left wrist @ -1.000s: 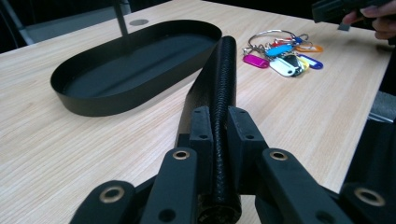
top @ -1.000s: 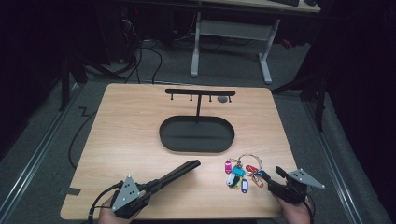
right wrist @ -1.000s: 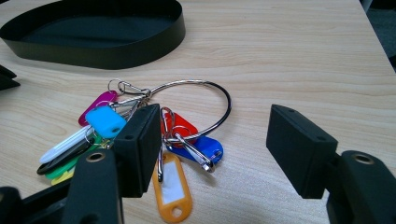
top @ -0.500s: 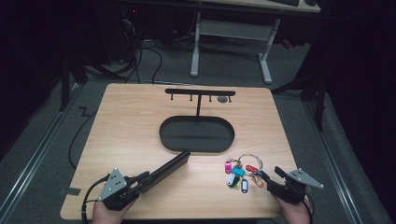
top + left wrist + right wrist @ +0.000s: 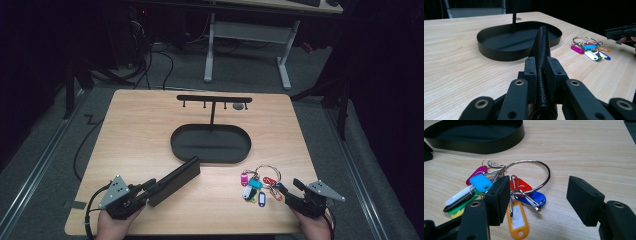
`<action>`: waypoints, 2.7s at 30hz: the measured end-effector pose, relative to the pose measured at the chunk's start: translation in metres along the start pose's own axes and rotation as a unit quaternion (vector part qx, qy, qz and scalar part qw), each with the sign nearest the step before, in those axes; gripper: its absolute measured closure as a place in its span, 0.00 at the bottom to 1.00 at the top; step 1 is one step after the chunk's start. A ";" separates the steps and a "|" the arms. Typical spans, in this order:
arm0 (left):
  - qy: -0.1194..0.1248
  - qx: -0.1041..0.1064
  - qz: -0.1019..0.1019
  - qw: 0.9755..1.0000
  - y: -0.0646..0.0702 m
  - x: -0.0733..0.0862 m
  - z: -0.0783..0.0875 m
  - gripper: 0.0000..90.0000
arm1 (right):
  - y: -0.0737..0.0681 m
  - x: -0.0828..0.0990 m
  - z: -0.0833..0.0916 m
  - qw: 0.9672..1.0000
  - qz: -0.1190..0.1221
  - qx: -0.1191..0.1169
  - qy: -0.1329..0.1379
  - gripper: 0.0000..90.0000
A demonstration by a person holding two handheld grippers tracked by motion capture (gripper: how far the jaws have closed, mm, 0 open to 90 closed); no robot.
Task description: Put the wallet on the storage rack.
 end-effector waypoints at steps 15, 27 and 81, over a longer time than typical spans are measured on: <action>0.004 0.006 0.013 1.000 -0.001 0.002 -0.001 0.80 | 0.000 0.001 -0.001 1.000 -0.001 -0.001 -0.005 0.40; -0.026 0.003 -0.023 0.999 0.007 0.008 -0.008 0.72 | 0.001 0.002 -0.001 1.000 0.000 -0.002 -0.007 0.40; -0.318 -0.004 -0.117 0.941 0.016 -0.009 -0.035 0.72 | -0.001 0.001 0.009 0.999 0.001 -0.041 -0.003 0.39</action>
Point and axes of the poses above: each handheld gripper's, and its own axes: z roughly backward along the jaws, x roughly out of its underside, y roughly to its right, the point moved 8 cm from there along -z, roughly forward along the jaws, and after that the axes turned 8 degrees about -z, right-handed, at the moved point
